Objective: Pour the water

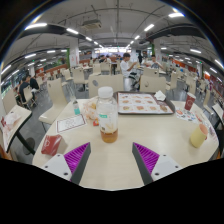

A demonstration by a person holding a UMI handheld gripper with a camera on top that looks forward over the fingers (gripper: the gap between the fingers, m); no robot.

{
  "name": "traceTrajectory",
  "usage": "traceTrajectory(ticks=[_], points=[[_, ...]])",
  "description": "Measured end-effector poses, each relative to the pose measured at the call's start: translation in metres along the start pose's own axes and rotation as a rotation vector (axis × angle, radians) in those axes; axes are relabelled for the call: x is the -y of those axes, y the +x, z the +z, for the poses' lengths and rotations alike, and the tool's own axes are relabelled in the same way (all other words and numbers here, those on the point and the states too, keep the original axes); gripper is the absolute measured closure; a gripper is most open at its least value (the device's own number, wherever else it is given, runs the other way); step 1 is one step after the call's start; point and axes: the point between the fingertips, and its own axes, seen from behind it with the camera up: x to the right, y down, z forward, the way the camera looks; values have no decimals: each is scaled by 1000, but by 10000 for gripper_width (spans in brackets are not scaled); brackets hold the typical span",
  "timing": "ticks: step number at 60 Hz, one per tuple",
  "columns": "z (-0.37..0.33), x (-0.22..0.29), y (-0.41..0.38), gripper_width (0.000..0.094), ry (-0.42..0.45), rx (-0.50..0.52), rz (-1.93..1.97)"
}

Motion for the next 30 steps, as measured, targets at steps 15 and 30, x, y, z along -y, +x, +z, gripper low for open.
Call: traceTrajectory(ticks=[15,30], points=[[83,46,-23,88,145,-35,5],[138,63,-10,239,205,-68,-5]])
